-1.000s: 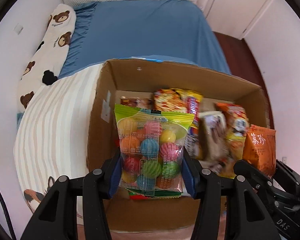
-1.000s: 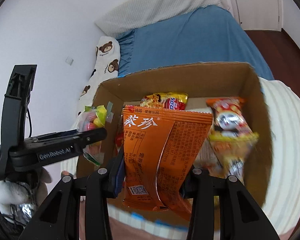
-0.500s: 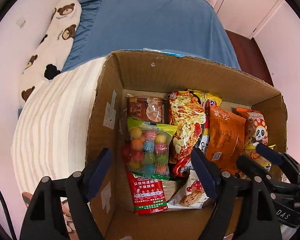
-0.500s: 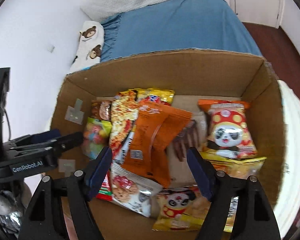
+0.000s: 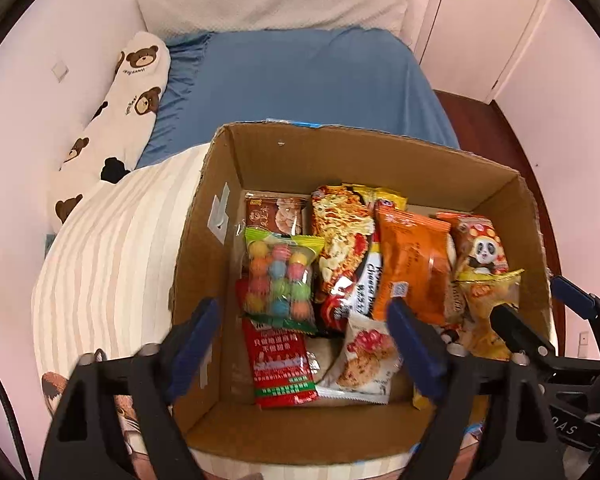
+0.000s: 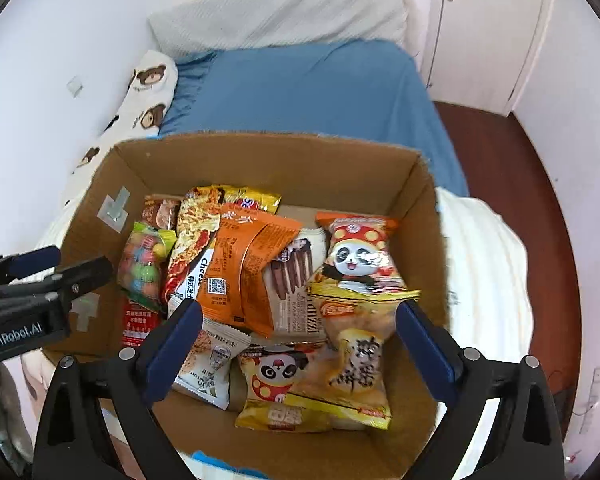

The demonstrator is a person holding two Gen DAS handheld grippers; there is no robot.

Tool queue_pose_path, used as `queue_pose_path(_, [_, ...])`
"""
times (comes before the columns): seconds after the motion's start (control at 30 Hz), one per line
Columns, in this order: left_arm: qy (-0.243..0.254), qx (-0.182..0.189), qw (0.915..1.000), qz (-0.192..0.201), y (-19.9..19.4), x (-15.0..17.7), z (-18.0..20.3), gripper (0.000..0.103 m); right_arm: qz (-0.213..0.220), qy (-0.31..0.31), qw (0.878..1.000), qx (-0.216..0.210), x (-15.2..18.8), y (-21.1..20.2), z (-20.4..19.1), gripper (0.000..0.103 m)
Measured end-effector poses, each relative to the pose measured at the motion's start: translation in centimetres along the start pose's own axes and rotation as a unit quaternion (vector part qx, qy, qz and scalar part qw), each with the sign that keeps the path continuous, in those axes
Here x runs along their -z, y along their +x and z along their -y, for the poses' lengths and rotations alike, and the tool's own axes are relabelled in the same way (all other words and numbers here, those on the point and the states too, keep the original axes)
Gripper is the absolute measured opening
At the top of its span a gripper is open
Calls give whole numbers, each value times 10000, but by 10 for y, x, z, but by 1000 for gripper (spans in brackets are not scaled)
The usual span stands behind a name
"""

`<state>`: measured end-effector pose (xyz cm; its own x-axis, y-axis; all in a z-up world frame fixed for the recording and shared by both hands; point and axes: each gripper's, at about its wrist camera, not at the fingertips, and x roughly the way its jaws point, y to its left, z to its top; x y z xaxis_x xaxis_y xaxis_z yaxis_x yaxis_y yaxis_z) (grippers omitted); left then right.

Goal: Organize snacks
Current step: 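Carry both packets into the box and open both tools, then move both open tools back toward the last snacks on the bed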

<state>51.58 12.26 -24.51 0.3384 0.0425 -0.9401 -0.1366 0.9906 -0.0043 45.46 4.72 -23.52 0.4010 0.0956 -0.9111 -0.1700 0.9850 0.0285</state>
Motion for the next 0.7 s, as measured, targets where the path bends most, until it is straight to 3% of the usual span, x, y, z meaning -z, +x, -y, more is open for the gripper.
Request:
queue_pose_path(0.17, [15,-50,9995,325,-25,13,4,102,236,47,9997,102,13,-31,4,100])
queue_pose_path(0.7, [-53,30,9952,973,-102,77,4,102,1021,66,9944,252,76,-130,-3,100])
